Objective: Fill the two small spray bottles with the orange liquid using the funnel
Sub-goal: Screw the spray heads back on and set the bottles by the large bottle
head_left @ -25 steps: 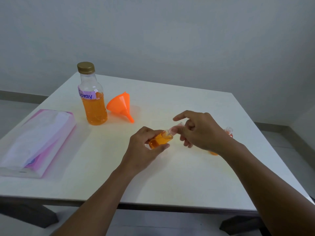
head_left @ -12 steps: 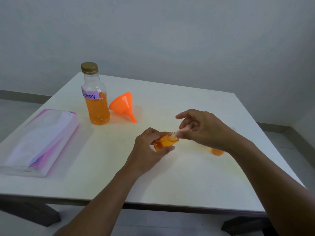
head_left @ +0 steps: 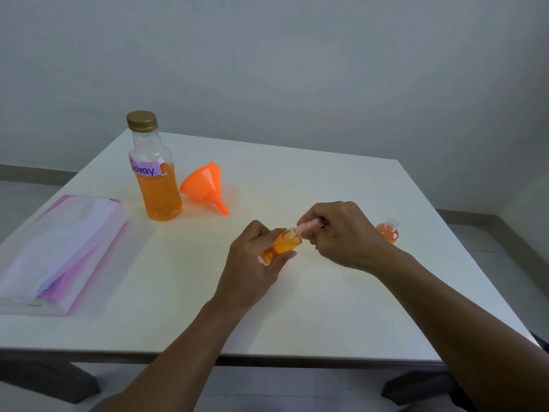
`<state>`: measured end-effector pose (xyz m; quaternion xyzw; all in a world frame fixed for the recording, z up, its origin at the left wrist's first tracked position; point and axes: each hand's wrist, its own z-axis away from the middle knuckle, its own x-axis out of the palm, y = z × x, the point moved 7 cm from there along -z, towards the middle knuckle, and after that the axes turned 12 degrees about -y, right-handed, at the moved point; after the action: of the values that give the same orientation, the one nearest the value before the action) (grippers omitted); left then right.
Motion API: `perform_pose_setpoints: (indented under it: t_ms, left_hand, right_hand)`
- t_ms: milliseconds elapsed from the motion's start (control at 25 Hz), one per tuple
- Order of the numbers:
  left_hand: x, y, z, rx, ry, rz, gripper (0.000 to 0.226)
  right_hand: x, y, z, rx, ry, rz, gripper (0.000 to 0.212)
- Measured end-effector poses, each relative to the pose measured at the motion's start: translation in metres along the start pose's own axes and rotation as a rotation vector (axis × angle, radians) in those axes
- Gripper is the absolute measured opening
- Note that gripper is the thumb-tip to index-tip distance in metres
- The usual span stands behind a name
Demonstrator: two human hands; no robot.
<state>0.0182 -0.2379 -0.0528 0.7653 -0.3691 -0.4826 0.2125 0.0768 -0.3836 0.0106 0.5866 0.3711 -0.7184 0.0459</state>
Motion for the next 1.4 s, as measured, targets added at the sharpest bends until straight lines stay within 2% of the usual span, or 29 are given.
perform_pose_setpoints:
  t_ms: [120,200,280,320,440,560,720,800,880,960,1080,1200,1280,1360,1400]
  left_hand:
    - [0.001,0.004,0.001,-0.028,0.049,0.010,0.043]
    - [0.002,-0.002,0.000,-0.172,0.035,0.160,0.043]
    - [0.006,-0.010,-0.001,-0.309,-0.012,0.206,0.041]
    - [0.008,-0.013,-0.001,-0.350,-0.043,0.209,0.038]
    - [0.010,-0.019,0.001,-0.407,-0.085,0.280,0.028]
    - [0.011,-0.020,0.003,-0.404,-0.089,0.275,0.030]
    - [0.013,-0.020,0.004,-0.387,-0.111,0.287,0.056]
    - [0.006,-0.011,0.012,-0.362,-0.052,0.222,0.070]
    - [-0.001,0.011,0.023,-0.225,0.088,0.127,0.059]
    - [0.004,0.042,0.036,-0.036,0.152,0.075,0.034]
    - [0.041,0.071,0.038,0.085,0.001,0.079,0.011]
    - [0.081,0.077,0.021,-0.015,-0.162,0.121,0.017]
    - [0.102,0.078,0.007,-0.099,-0.219,0.126,0.024]
    - [0.122,0.079,-0.007,-0.169,-0.256,0.151,0.036]
    - [0.130,0.079,-0.014,-0.202,-0.269,0.170,0.044]
  right_hand:
    - [-0.002,0.003,0.002,0.028,-0.016,-0.155,0.019]
    - [-0.004,0.004,0.003,0.014,-0.058,-0.311,0.052]
    - [-0.002,0.010,0.006,0.013,-0.067,-0.324,0.076]
    - [0.000,0.018,0.009,0.028,-0.041,-0.322,0.076]
    - [0.013,0.045,0.027,0.092,0.037,-0.300,0.057]
    - [0.036,0.062,0.049,0.119,0.029,-0.166,0.041]
    - [0.043,0.066,0.077,0.045,0.127,-0.063,0.028]
    - [0.041,0.073,0.093,0.043,0.150,-0.051,0.026]
    - [0.036,0.088,0.111,0.110,0.184,-0.061,0.025]
    - [0.028,0.106,0.124,0.196,0.227,-0.090,0.025]
    - [0.009,0.134,0.140,0.330,0.358,-0.152,0.025]
    - [-0.016,0.156,0.137,0.391,0.490,-0.152,0.024]
    - [-0.027,0.167,0.122,0.406,0.475,-0.192,0.021]
    - [-0.032,0.179,0.100,0.438,0.380,-0.209,0.017]
    - [-0.031,0.184,0.089,0.455,0.307,-0.216,0.022]
